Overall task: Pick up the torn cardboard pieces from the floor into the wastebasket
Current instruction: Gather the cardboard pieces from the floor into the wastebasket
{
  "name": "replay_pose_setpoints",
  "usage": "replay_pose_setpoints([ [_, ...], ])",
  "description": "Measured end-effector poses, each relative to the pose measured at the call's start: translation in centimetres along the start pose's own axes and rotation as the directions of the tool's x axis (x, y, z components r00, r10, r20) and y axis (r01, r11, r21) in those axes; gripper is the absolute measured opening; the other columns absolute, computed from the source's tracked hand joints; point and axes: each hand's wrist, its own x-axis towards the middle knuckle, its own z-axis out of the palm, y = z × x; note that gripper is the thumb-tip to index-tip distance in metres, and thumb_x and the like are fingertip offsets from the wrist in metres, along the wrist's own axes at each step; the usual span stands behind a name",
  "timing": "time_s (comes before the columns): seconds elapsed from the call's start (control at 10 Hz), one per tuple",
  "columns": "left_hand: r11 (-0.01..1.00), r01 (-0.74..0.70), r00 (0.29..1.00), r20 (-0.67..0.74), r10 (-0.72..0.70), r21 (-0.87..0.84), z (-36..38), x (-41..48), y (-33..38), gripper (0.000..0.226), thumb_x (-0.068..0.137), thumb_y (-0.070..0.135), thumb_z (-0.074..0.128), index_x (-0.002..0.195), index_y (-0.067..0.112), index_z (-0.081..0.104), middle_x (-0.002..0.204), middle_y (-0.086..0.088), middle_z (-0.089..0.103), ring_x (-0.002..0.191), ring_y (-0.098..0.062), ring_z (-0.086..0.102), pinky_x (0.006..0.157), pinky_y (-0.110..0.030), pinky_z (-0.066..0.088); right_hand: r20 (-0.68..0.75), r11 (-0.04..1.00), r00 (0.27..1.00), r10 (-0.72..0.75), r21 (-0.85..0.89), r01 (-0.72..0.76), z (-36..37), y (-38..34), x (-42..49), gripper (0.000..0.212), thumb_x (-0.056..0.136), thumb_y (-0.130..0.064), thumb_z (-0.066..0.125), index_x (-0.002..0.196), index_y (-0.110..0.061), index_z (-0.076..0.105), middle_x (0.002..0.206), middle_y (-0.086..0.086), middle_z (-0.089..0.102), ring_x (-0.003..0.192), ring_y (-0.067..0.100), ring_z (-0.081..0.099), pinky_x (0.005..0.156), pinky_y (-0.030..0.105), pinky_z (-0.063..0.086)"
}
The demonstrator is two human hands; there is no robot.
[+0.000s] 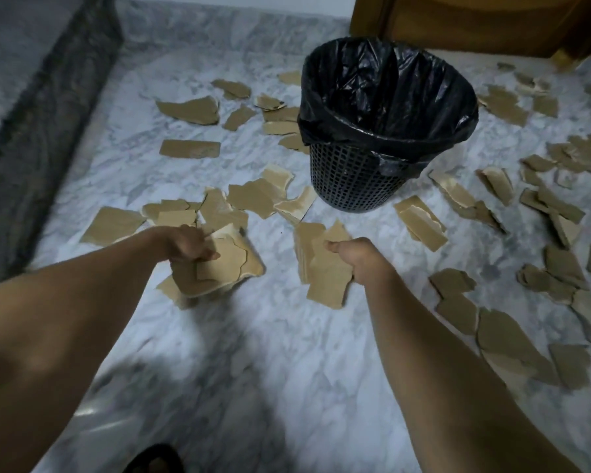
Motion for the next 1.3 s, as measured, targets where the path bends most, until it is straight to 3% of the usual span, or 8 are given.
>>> replay_pose_setpoints([
  [0.2,0.953,0.157,0.974,-0.117,-0.192,-0.260,3.4,0.7,-3.0,0.060,0.069,0.042,0.072,0.114,0.004,0.061,0.125,-0.019,0.057,0.116,-0.036,0.053,0.085,-0.035,0.046,-0.181,0.892,0.976,-0.124,-0.451,0.030,4.8,-1.0,-0.8,0.071,0.085,-0.042,0.073,0.140,-0.007,0.048,0.147,0.017,0.045,0.136,0.035,0.044,0.108,0.045,0.045],
  [0.5,0.986,-0.011,0.962,-0.272,-0.037,-0.169,3.7,-1.6,-0.6,0.042,0.100,0.040,0.040,0.105,0.012,0.071,0.113,-0.012,0.068,0.106,-0.029,0.060,0.073,-0.025,0.040,-0.137,0.864,0.957,-0.257,-0.477,0.164,5.3,-0.2,-0.3,0.049,0.081,-0.029,0.081,0.120,-0.004,0.065,0.117,0.012,0.070,0.106,0.031,0.068,0.082,0.032,0.054],
  [0.7,0.992,0.076,0.950,-0.295,-0.103,-0.102,2.6,-0.6,-1.3,0.053,0.080,0.054,0.063,0.120,0.019,0.060,0.156,-0.012,0.014,0.141,-0.043,0.014,0.110,-0.054,0.028,-0.094,0.923,0.941,-0.324,-0.250,0.293,5.2,0.4,-0.5,0.073,0.078,-0.015,0.083,0.132,-0.008,0.035,0.123,0.011,0.061,0.107,0.029,0.062,0.093,0.040,0.055],
  [0.8,0.993,0.078,0.971,-0.220,-0.096,-0.086,2.3,0.4,-1.0,0.052,0.093,0.050,0.053,0.129,0.012,0.057,0.145,-0.020,0.031,0.140,-0.039,0.017,0.112,-0.044,0.027,-0.055,0.926,0.926,-0.374,-0.076,0.369,4.0,0.1,-0.7,0.062,0.079,-0.006,0.083,0.131,-0.011,0.048,0.116,-0.006,0.057,0.105,0.016,0.057,0.094,0.031,0.050],
  [1.0,0.977,0.146,0.959,-0.219,-0.178,-0.153,2.2,1.9,-0.7,0.066,0.085,0.053,0.064,0.137,0.015,0.051,0.137,-0.019,0.041,0.129,-0.035,0.036,0.105,-0.039,0.039,0.104,0.930,0.924,-0.368,0.050,0.365,2.0,-1.8,0.0,0.042,0.079,-0.027,0.084,0.118,-0.017,0.073,0.100,-0.004,0.078,0.097,0.020,0.074,0.093,0.048,0.059],
  [1.1,0.971,0.166,0.958,-0.208,-0.200,-0.171,2.3,2.6,-0.5,0.073,0.080,0.053,0.065,0.139,0.013,0.048,0.135,-0.020,0.042,0.125,-0.037,0.040,0.098,-0.037,0.038,0.160,0.865,0.863,-0.479,-0.078,0.495,2.1,-4.0,-0.1,0.030,0.085,-0.026,0.079,0.112,-0.015,0.070,0.097,-0.012,0.073,0.097,0.013,0.070,0.092,0.030,0.053],
  [1.2,0.974,0.150,0.953,-0.239,-0.188,-0.171,2.3,3.2,-0.5,0.061,0.083,0.048,0.058,0.133,0.014,0.051,0.129,-0.016,0.049,0.119,-0.035,0.044,0.098,-0.040,0.036,0.290,0.566,0.795,-0.533,-0.577,0.590,3.3,-7.3,1.7,0.030,0.088,-0.023,0.073,0.111,-0.005,0.068,0.096,0.006,0.067,0.091,0.027,0.069,0.071,0.028,0.051],
  [1.3,0.964,0.098,0.963,-0.220,-0.154,-0.246,2.2,3.4,-0.4,0.043,0.078,0.042,0.067,0.113,0.016,0.061,0.110,-0.006,0.062,0.110,-0.029,0.057,0.091,-0.032,0.044,0.378,0.156,0.844,-0.380,-0.873,0.462,5.1,-10.9,4.0,0.075,0.082,-0.038,0.077,0.143,-0.003,0.049,0.145,0.010,0.048,0.126,0.033,0.055,0.098,0.038,0.053],
])
